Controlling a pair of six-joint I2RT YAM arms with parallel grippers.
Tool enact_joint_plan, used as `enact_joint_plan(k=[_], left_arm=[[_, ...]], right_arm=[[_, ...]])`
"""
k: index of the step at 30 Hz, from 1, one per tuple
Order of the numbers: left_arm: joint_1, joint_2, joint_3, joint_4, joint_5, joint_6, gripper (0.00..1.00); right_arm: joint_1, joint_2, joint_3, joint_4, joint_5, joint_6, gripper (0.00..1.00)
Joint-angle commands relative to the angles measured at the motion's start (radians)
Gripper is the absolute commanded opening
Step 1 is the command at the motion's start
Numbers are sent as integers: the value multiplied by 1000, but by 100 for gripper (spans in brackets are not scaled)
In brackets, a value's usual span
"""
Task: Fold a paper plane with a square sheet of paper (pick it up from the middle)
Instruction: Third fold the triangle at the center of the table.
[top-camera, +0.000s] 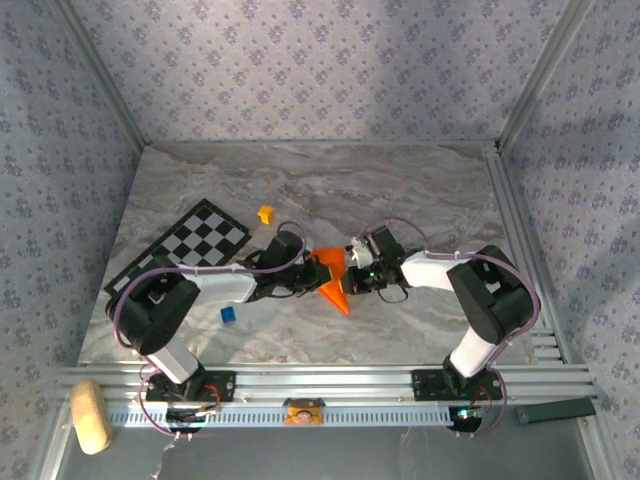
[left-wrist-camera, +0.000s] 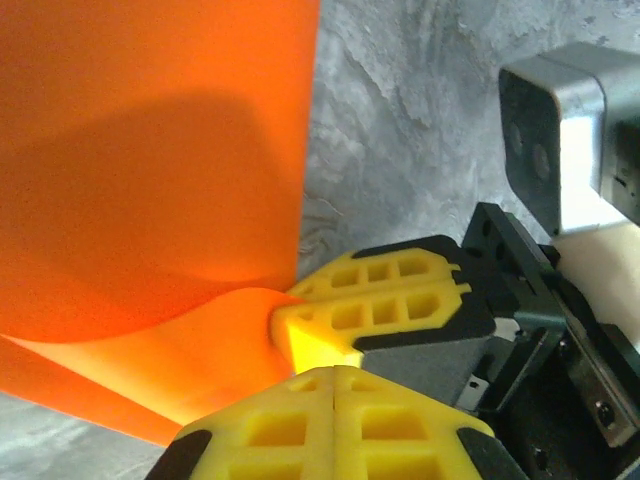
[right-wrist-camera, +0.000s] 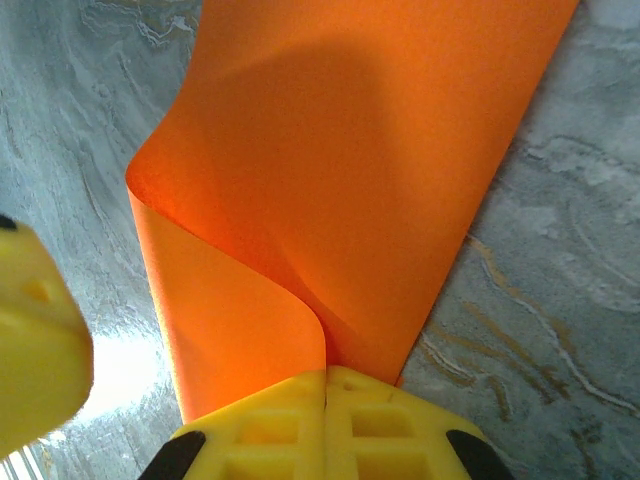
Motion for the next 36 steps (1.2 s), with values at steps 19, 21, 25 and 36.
enact_joint_plan(k=[19, 21, 25, 36], left_arm=[[-23, 79, -25, 82, 3, -25, 0], [-22, 87, -24, 76, 2, -23, 0], [-23, 97, -25, 68, -8, -20, 0], [-24, 132, -23, 12, -36, 0, 0]], right_arm=[[12, 20, -5, -39, 45, 14, 0], [12, 20, -4, -37, 45, 14, 0], [12, 21, -5, -39, 45, 14, 0], [14, 16, -3, -36, 40, 15, 0]])
